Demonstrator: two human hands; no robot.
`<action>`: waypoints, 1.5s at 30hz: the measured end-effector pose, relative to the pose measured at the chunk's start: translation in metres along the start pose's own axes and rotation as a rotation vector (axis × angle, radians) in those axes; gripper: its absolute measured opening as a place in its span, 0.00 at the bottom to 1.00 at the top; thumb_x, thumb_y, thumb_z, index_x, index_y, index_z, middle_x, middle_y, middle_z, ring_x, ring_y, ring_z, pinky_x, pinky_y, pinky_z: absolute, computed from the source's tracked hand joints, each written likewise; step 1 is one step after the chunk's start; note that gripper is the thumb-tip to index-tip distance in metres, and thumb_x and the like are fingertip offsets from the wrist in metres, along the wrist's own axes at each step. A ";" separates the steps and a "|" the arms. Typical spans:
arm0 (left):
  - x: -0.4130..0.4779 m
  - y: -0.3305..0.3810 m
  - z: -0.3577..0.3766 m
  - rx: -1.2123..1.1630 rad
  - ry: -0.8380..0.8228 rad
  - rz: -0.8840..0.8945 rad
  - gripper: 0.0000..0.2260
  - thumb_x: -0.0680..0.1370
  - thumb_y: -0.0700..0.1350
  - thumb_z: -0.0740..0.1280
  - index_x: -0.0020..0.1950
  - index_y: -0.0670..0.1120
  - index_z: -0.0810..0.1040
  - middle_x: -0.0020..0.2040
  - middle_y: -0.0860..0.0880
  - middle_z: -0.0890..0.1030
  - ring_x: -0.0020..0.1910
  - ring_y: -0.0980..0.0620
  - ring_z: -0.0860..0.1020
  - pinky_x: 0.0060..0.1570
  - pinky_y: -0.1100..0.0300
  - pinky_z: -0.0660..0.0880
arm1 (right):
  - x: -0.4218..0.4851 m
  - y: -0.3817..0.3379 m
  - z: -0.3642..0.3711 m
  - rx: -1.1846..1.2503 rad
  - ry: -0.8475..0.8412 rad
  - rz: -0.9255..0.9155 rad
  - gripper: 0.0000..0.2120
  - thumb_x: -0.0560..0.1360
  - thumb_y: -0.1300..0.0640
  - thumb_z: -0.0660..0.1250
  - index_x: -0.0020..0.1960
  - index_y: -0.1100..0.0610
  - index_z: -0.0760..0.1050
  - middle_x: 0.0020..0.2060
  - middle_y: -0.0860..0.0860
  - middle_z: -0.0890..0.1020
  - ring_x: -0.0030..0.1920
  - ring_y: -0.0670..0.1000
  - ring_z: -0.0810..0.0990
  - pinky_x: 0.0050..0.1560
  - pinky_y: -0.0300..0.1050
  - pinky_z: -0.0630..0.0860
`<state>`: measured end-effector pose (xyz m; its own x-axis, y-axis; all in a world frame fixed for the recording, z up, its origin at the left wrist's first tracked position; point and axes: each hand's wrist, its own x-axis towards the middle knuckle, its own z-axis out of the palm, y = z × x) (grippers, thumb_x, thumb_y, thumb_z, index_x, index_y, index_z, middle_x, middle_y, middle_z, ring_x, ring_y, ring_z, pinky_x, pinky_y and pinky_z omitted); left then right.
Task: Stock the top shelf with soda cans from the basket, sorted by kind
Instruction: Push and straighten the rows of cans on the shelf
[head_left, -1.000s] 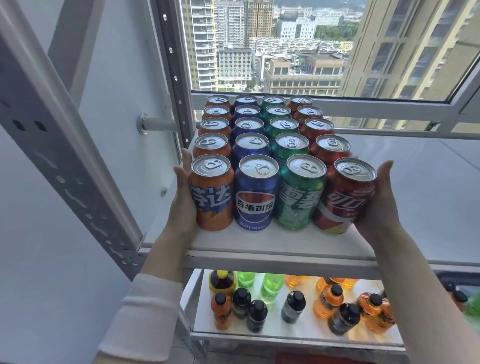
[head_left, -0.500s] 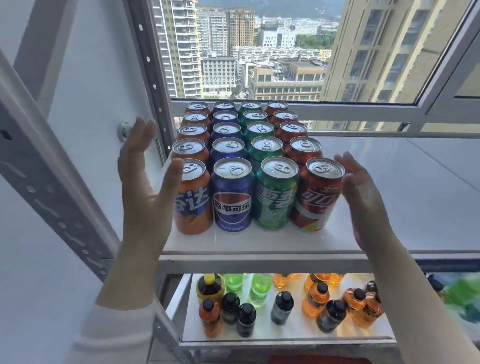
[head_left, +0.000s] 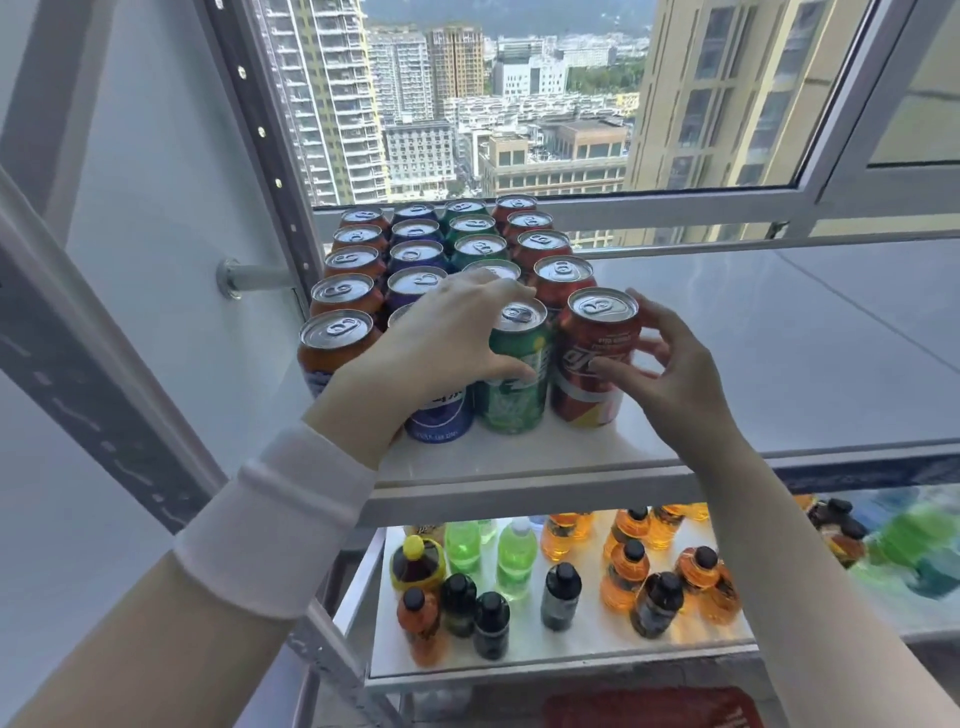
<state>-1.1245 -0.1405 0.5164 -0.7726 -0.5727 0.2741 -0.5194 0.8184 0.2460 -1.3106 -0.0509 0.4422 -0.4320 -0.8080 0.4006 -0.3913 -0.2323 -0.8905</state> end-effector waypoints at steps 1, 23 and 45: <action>0.001 0.001 0.001 -0.003 0.012 -0.006 0.33 0.67 0.55 0.74 0.70 0.49 0.68 0.69 0.50 0.70 0.68 0.51 0.67 0.64 0.58 0.63 | 0.000 0.000 0.000 0.006 0.004 -0.001 0.33 0.68 0.61 0.74 0.69 0.53 0.66 0.63 0.53 0.74 0.57 0.49 0.74 0.43 0.27 0.75; 0.005 -0.005 -0.009 -0.072 -0.072 0.036 0.30 0.67 0.51 0.75 0.67 0.51 0.70 0.65 0.53 0.71 0.61 0.58 0.68 0.55 0.67 0.60 | -0.007 -0.002 -0.005 -0.082 -0.067 -0.002 0.33 0.66 0.59 0.75 0.65 0.45 0.64 0.56 0.45 0.72 0.54 0.46 0.74 0.42 0.26 0.74; -0.034 -0.044 -0.038 0.062 -0.025 -0.058 0.26 0.68 0.54 0.73 0.65 0.53 0.72 0.54 0.59 0.69 0.53 0.60 0.68 0.45 0.84 0.57 | 0.022 -0.063 0.017 -0.462 -0.142 -0.223 0.29 0.67 0.48 0.73 0.66 0.51 0.69 0.59 0.46 0.75 0.60 0.44 0.71 0.60 0.36 0.64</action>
<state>-1.0615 -0.1588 0.5320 -0.7492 -0.6184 0.2372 -0.5844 0.7857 0.2028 -1.2817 -0.0627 0.5037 -0.1956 -0.8391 0.5075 -0.7921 -0.1700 -0.5863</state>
